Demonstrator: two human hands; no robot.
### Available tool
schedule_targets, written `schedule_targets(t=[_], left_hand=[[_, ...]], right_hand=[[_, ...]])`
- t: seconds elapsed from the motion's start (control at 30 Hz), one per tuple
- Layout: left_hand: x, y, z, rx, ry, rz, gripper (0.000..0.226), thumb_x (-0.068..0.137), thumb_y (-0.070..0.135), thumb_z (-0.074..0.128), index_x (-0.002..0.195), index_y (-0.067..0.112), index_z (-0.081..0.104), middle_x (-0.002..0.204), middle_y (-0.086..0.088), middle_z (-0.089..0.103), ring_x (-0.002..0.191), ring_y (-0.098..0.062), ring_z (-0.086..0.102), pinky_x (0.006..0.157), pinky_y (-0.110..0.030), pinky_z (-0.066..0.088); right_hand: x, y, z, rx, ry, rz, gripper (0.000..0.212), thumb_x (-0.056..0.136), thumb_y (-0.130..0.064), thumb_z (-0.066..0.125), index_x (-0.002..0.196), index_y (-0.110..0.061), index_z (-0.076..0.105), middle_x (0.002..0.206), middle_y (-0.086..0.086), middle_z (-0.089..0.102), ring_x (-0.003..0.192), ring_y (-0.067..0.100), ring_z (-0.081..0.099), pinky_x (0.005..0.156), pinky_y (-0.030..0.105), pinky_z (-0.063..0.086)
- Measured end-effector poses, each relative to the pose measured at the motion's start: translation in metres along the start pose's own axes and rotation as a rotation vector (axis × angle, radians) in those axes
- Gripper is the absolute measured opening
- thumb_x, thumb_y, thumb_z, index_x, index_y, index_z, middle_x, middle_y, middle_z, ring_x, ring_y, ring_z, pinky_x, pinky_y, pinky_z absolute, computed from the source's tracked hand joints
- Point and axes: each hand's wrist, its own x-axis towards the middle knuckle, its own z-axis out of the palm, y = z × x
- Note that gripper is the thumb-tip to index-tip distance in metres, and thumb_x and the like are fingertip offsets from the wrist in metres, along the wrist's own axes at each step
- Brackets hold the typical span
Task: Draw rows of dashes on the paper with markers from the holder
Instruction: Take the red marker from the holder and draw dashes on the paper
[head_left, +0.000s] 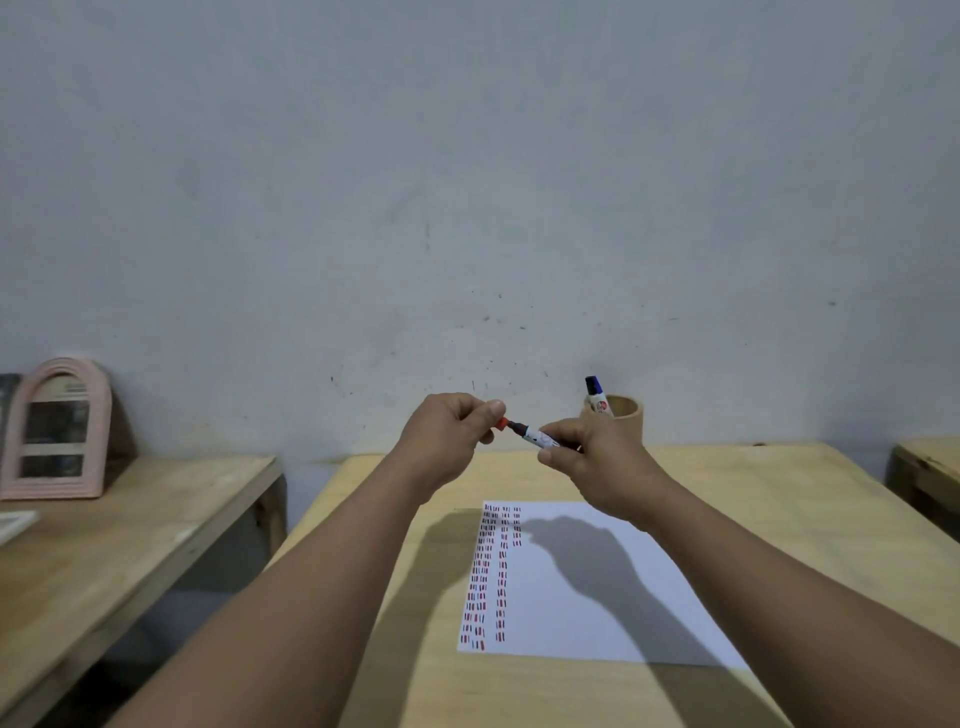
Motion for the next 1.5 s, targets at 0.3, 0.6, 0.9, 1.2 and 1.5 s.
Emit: schedule_targets(t=[0.3, 0.6, 0.9, 1.2, 1.5], left_hand=[[-0.002, -0.043, 0.0, 0.242, 0.072, -0.05, 0.01, 0.087, 0.022, 0.066, 0.096, 0.017, 0.069, 0.09, 0.0, 0.068, 0.076, -0.016, 0.058, 0.064, -0.025, 0.046], [-0.008, -0.113, 0.014, 0.614, 0.075, -0.166, 0.014, 0.083, 0.011, 0.057, 0.081, 0.011, 0.07, 0.088, -0.008, 0.075, 0.09, -0.029, 0.068, 0.077, -0.038, 0.054], [-0.006, -0.137, 0.021, 0.638, 0.041, -0.176, 0.022, 0.085, 0.025, 0.065, 0.105, 0.015, 0.069, 0.103, -0.007, 0.071, 0.094, -0.027, 0.062, 0.072, -0.029, 0.045], [-0.031, -0.139, 0.025, 0.469, 0.24, -0.067, 0.047, 0.085, 0.029, 0.065, 0.128, 0.015, 0.051, 0.121, -0.003, 0.049, 0.108, -0.017, 0.056, 0.082, -0.029, 0.043], [-0.066, -0.142, 0.033, 0.66, -0.116, 0.184, 0.047, 0.078, 0.049, 0.051, 0.119, 0.032, 0.065, 0.124, 0.015, 0.061, 0.119, -0.017, 0.045, 0.088, -0.034, 0.027]], right_hand=[[-0.004, 0.018, 0.001, 0.259, -0.006, 0.141, 0.03, 0.099, -0.007, 0.048, 0.118, -0.029, 0.055, 0.096, 0.013, 0.057, 0.059, 0.021, 0.068, 0.06, 0.042, 0.049], [0.005, 0.034, 0.017, 0.802, -0.043, 0.332, 0.034, 0.095, 0.005, 0.043, 0.113, -0.015, 0.063, 0.081, 0.005, 0.072, 0.08, 0.024, 0.072, 0.074, 0.037, 0.052], [0.005, 0.049, 0.034, 0.693, 0.001, 0.332, 0.015, 0.097, -0.023, 0.06, 0.106, -0.015, 0.069, 0.069, 0.001, 0.053, 0.055, 0.013, 0.05, 0.058, 0.028, 0.042], [-0.006, 0.055, 0.044, 0.512, 0.082, 0.289, 0.01, 0.095, -0.015, 0.064, 0.103, -0.011, 0.069, 0.083, 0.002, 0.066, 0.07, 0.016, 0.06, 0.067, 0.031, 0.049], [-0.027, 0.066, 0.068, 0.361, 0.167, 0.312, 0.012, 0.087, -0.018, 0.069, 0.094, -0.008, 0.072, 0.085, 0.012, 0.073, 0.065, 0.013, 0.061, 0.068, 0.033, 0.048]])
